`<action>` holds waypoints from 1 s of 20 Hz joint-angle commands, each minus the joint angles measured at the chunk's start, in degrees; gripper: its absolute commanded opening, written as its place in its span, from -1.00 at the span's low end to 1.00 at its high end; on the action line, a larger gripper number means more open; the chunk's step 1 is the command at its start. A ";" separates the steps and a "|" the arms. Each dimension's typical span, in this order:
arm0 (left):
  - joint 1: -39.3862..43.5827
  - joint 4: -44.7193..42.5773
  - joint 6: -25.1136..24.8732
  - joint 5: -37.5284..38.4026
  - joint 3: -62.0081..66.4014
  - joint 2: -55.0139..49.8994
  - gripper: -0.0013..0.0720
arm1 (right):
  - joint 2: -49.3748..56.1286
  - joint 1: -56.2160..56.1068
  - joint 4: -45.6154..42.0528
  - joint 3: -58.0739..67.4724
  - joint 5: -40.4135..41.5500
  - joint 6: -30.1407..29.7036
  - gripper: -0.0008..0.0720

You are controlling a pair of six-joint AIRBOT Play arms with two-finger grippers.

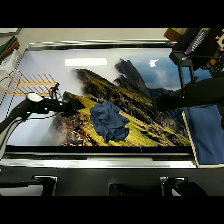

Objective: Fold the clothes and pants, and hang the long-sleeved shirts on hangers.

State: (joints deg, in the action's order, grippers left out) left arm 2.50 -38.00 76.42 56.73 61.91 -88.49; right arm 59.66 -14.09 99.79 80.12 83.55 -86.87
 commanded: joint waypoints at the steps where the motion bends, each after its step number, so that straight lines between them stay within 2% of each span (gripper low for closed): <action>1: 2.62 3.58 -2.95 -1.92 4.33 -8.70 0.86 | -0.24 -0.04 0.28 -0.02 -0.26 1.84 -0.15; 3: 4.15 3.58 -2.93 -1.95 7.43 -11.17 0.74 | -0.24 -0.04 0.31 -0.02 -0.28 2.23 -0.15; 5: 5.53 3.56 -2.49 -1.95 9.84 -13.25 0.74 | -0.24 -0.04 0.33 -0.02 -0.48 2.25 -0.15; 7: 6.32 3.54 -1.44 -2.12 10.69 -14.78 0.64 | -0.24 -0.04 0.31 -0.02 -1.07 2.23 -0.15; 8: 6.45 3.54 -0.98 -2.23 10.69 -15.17 0.52 | -0.24 -0.04 0.31 -0.02 -1.09 2.23 -0.15; 9: 6.23 3.54 -0.98 -2.08 10.67 -15.23 -0.32 | -0.24 -0.04 0.28 -0.02 -1.09 2.23 -0.15; 10: 5.97 3.54 -1.01 -1.92 10.73 -14.99 -0.92 | -0.24 -0.04 0.28 -0.02 -1.09 2.27 -0.15; 12: 5.31 3.56 -0.98 -1.66 11.39 -14.25 -0.92 | -0.33 -0.04 -0.07 0.00 -2.01 4.15 -0.15; 14: 4.50 3.50 -1.03 -0.66 12.13 -12.98 -0.92 | -2.08 -0.02 -4.17 0.11 -7.23 4.85 -0.15; 15: 3.98 3.50 -1.01 -0.17 12.24 -12.22 -0.92 | -3.63 -0.02 -10.40 0.09 -11.37 7.72 -0.16; 16: 3.37 3.50 -0.92 0.42 12.24 -11.56 -0.92 | -4.96 0.02 -19.65 -0.35 -16.17 13.53 -0.16; 17: 2.75 3.50 -0.72 0.94 12.24 -11.23 -0.92 | -5.22 0.02 -29.88 -1.09 -18.75 19.56 -0.16; 18: 2.27 3.50 -0.52 1.60 12.24 -11.08 -0.92 | -4.35 0.96 -36.52 -2.01 -18.99 25.03 -0.16; 19: 2.05 3.48 -0.37 1.95 12.22 -11.10 -0.92 | -2.64 4.44 -34.40 -3.48 -18.88 28.98 -0.14; 20: 1.88 3.48 -0.35 2.21 12.22 -11.13 -0.92 | -0.48 9.46 -24.94 -5.33 -18.95 28.92 -0.11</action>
State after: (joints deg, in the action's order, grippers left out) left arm 5.32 -34.50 75.66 57.45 73.95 -100.14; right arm 56.84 -10.98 77.12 77.80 68.73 -68.10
